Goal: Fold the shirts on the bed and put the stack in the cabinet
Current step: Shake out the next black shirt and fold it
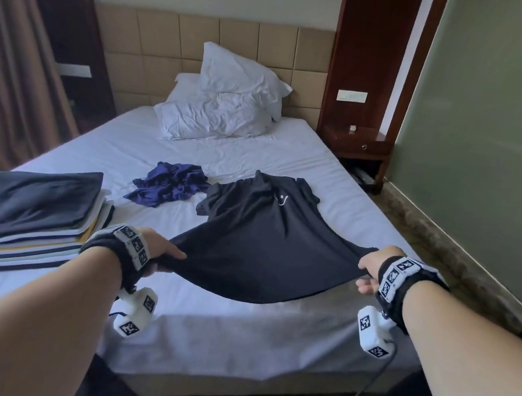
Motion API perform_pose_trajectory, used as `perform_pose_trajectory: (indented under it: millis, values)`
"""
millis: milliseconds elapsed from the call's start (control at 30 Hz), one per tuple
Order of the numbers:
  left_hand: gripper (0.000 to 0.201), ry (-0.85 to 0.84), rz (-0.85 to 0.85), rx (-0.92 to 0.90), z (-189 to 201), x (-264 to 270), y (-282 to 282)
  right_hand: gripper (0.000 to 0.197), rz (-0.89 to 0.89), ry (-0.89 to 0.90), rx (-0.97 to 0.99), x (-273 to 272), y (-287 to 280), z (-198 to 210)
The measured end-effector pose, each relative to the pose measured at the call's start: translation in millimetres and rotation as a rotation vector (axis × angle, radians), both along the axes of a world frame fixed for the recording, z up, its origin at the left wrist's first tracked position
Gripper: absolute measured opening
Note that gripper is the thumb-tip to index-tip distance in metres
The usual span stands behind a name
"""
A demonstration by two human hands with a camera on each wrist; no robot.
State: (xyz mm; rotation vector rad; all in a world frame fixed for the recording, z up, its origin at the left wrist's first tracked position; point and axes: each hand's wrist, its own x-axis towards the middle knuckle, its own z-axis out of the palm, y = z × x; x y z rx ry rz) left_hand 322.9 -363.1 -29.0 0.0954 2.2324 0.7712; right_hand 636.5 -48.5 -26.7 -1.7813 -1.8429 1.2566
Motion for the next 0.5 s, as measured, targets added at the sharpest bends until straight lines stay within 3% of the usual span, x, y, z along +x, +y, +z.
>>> perform_pose_trajectory:
  millis: [133, 200, 267, 333, 400, 500]
  values:
    - [0.052, 0.117, -0.218, -0.226, -0.5, 15.7, -14.4, 0.018, 0.061, -0.098, -0.016, 24.9, -14.4, -0.4]
    - [0.052, 0.161, -0.304, -0.268, -0.7, 26.7, -18.6, 0.018, 0.149, -0.19, -0.021, 39.7, -19.3, 1.7]
    - [0.067, 0.131, -0.37, -0.285, 5.5, 41.4, -22.8, 0.02, 0.249, -0.266, 0.05, 50.8, -22.3, 5.6]
    - [0.077, 0.026, -0.371, -0.282, 10.7, 52.4, -24.9, 0.023, 0.35, -0.472, 0.149, 54.4, -24.1, 10.5]
    - [0.082, 0.058, -0.325, -0.298, 17.3, 59.6, -25.0, 0.037, 0.372, -0.698, 0.234, 55.3, -28.1, 15.4]
    - [0.077, 0.227, -0.186, -0.155, 21.5, 52.2, -16.1, 0.045, 0.299, -0.6, 0.292, 50.4, -15.6, 24.1]
